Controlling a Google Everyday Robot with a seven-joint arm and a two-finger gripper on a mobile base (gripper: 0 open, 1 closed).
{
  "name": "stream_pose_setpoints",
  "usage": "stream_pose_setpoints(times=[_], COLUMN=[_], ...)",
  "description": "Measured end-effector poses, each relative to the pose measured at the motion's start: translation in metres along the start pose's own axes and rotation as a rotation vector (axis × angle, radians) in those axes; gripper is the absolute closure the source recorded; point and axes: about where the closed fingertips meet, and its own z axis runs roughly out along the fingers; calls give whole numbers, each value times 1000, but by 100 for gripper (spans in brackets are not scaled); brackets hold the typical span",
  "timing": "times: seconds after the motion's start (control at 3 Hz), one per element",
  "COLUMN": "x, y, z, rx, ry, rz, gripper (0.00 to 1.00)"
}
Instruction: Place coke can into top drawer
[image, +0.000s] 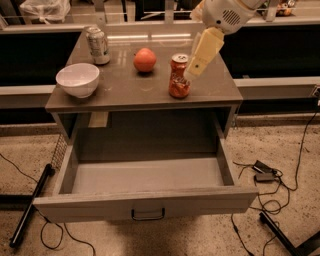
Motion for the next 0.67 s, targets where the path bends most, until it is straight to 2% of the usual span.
stream_pose_setpoints(times=[0.33, 0.67], x=[1, 1], y=[1, 2], z=[-2, 6], rx=[3, -15], ry=[5, 0], rz=[-1, 12], gripper=[0, 0])
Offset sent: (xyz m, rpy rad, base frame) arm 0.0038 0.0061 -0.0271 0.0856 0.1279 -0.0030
